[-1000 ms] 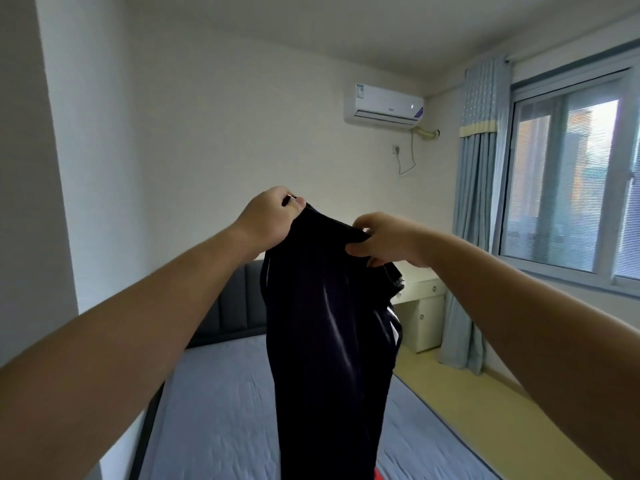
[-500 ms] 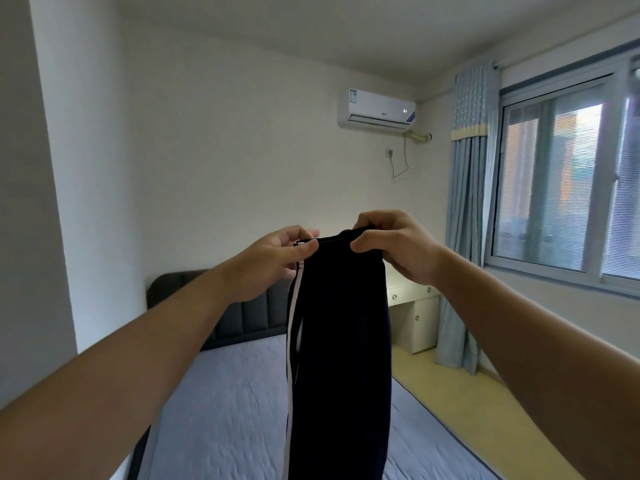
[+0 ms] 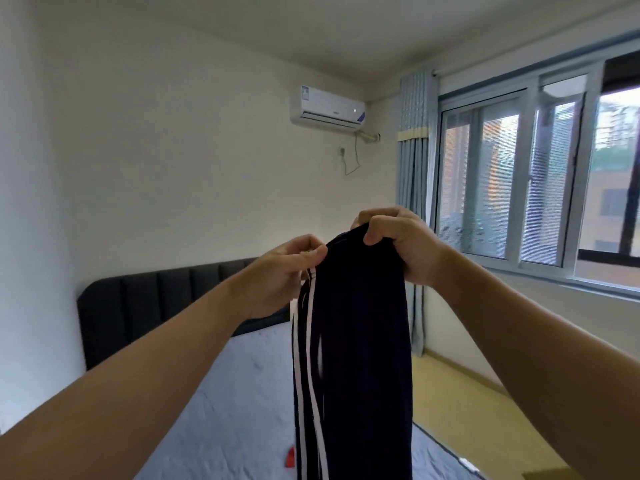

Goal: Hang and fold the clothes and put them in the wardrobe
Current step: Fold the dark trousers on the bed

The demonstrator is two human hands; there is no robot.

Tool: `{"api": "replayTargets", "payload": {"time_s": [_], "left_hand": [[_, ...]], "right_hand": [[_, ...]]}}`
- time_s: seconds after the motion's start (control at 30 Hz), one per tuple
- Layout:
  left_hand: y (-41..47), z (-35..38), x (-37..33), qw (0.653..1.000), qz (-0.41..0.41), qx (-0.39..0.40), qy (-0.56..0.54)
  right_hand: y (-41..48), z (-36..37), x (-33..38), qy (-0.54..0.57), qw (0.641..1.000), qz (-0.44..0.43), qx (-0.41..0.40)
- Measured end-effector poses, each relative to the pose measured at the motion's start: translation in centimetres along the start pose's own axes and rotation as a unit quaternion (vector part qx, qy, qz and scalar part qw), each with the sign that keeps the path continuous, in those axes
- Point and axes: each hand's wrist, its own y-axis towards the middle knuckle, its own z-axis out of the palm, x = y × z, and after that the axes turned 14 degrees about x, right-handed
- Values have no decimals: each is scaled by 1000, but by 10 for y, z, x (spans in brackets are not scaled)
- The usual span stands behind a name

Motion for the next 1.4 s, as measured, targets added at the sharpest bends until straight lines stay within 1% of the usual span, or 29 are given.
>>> {"api": "replayTargets", "payload": {"time_s": [0.07, 0.13, 0.23, 0.33, 0.47, 0.6, 0.7, 0.83, 0.9, 0.93, 0.97, 1.0, 1.03, 1.07, 1.13, 1.23, 1.33, 1.4], "left_hand": [[9, 2, -4, 998, 4, -18, 67], [17, 1, -12, 988, 1, -34, 152], [31, -2, -31, 970, -2, -32, 240], [46, -1, -45, 957, 5, -43, 286], [61, 9, -47, 949, -15, -21, 316], [74, 13, -41, 958, -37, 24, 284], [86, 21, -34, 959, -74, 68, 264], [102, 23, -26, 967, -78, 77, 231], [106, 17, -30, 964, -88, 99, 229], [108, 15, -32, 961, -92, 108, 236], [111, 13, -33, 959, -91, 113, 243], [113, 13, -33, 958, -88, 113, 247], [116, 15, -32, 958, -85, 111, 249], [119, 17, -30, 958, -83, 109, 252], [123, 19, -27, 957, -85, 104, 258], [124, 15, -24, 951, -66, 79, 291], [125, 4, -21, 955, -36, 66, 287], [128, 0, -19, 955, -26, 54, 291]], "right_hand": [[-8, -9, 4, -64, 998, 7, -21], [-17, -19, 11, -180, 983, 22, -29], [-32, -34, 21, -330, 942, 57, -28], [-41, -46, 30, -419, 904, 55, -65], [-52, -54, 39, -437, 893, 56, -86], [-61, -59, 38, -473, 873, 51, -108], [-64, -60, 40, -499, 857, 49, -118], [-71, -60, 42, -517, 846, 55, -120], [-76, -66, 44, -542, 830, 80, -107], [-79, -69, 45, -550, 823, 113, -92], [-82, -71, 47, -539, 825, 156, -74], [-85, -73, 49, -503, 840, 194, -58], [-86, -76, 48, -463, 858, 215, -52], [-87, -80, 46, -448, 865, 218, -59], [-85, -87, 43, -460, 861, 200, -85], [-83, -91, 37, -407, 890, 183, -95], [-79, -92, 33, -416, 888, 159, -110], [-75, -91, 30, -401, 896, 149, -121]]}}
